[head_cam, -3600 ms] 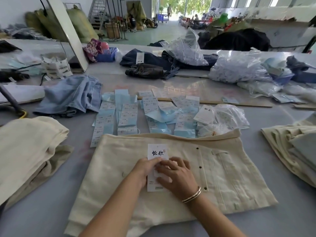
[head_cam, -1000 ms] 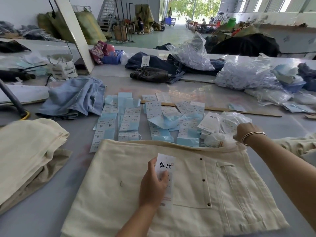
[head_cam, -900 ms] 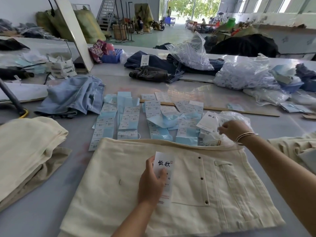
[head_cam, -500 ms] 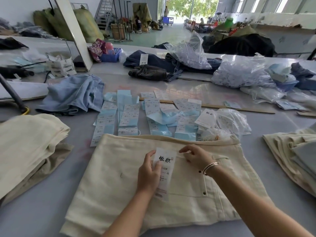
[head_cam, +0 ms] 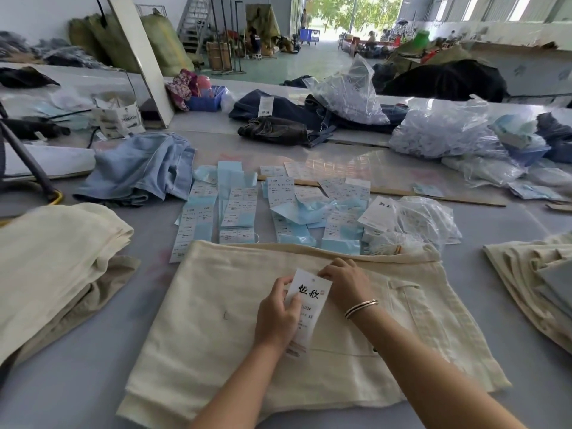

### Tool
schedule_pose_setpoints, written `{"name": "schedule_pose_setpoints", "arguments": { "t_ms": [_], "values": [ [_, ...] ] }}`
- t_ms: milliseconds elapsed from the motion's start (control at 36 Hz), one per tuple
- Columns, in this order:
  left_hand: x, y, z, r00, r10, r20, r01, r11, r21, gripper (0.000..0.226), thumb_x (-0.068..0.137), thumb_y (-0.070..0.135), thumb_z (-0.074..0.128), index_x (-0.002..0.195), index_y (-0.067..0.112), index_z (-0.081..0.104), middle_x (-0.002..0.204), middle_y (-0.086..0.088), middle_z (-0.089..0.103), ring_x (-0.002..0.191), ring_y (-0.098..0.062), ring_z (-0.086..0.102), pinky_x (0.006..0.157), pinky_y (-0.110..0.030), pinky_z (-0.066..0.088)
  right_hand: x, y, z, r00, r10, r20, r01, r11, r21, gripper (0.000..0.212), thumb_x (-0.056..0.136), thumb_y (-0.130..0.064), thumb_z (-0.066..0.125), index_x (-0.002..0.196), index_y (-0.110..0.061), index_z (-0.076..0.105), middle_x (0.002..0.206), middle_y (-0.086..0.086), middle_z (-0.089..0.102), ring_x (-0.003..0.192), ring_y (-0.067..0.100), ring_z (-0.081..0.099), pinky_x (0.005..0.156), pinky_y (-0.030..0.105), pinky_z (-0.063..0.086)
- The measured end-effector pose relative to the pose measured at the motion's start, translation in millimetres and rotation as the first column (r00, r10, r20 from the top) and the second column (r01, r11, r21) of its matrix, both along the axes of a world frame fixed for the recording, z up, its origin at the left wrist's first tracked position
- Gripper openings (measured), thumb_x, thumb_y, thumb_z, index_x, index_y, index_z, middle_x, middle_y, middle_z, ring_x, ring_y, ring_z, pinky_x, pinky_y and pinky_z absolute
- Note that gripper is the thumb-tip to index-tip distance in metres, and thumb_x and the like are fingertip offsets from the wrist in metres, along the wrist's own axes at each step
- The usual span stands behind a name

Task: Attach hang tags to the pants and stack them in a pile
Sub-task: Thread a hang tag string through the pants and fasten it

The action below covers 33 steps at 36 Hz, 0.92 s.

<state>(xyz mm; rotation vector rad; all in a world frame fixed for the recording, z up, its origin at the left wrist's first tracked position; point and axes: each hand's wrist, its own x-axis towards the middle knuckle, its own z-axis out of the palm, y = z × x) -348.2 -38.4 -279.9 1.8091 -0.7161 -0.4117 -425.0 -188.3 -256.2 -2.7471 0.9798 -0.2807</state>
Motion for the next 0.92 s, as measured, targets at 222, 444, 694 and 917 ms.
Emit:
{"name": "schedule_pose_setpoints", "arguments": {
  "t_ms": [222, 444, 694, 917],
  "values": [
    [2, 3, 2, 0.997, -0.066, -0.032, 0.063, 0.994, -0.092, 0.053, 0.093, 0.017, 0.06, 0.138, 0.038, 0.042, 0.113, 0.013, 0.067, 0.092, 0.016, 0.06, 0.075, 0.002, 0.04, 9, 12, 0, 0.959, -0.016, 0.282, -0.029, 0.987, 0.157, 0.008, 0.082, -0.014, 0.069, 0.088, -0.011, 0.065, 0.093, 0.002, 0.065, 0.091, 0.018, 0.055, 0.068, 0.016, 0.034],
    [3, 3, -1, 0.983, -0.099, -0.153, 0.065, 0.975, -0.212, 0.031, 0.091, 0.016, 0.064, 0.116, 0.035, 0.063, 0.112, 0.01, 0.068, 0.089, 0.01, 0.063, 0.077, -0.012, 0.05, -1, 44, -3, 0.678, -0.461, 0.573, -0.222, 0.614, 0.757, 0.021, 0.09, 0.004, 0.053, 0.082, -0.013, 0.062, 0.062, -0.007, 0.061, 0.05, -0.003, 0.051, 0.049, 0.011, 0.042],
    [3, 3, 1, 0.977, -0.112, -0.183, 0.066, 0.968, -0.24, 0.031, 0.089, 0.012, 0.066, 0.109, 0.037, 0.066, 0.103, 0.016, 0.069, 0.083, 0.011, 0.063, 0.071, -0.01, 0.05, -6, 47, -2, 0.686, -0.403, 0.605, -0.327, 0.572, 0.752, 0.014, 0.091, 0.004, 0.053, 0.088, -0.005, 0.064, 0.074, 0.004, 0.064, 0.061, 0.0, 0.057, 0.059, 0.014, 0.047],
    [1, 3, 1, 0.993, -0.112, -0.035, 0.103, 0.975, -0.197, 0.033, 0.09, 0.016, 0.066, 0.115, 0.038, 0.063, 0.088, 0.011, 0.068, 0.078, 0.002, 0.062, 0.073, -0.011, 0.047, -7, 45, -6, 0.687, -0.397, 0.608, -0.351, 0.552, 0.756, 0.014, 0.091, 0.0, 0.056, 0.086, -0.009, 0.066, 0.075, 0.001, 0.066, 0.067, 0.007, 0.059, 0.063, 0.02, 0.049]
  ]
}}
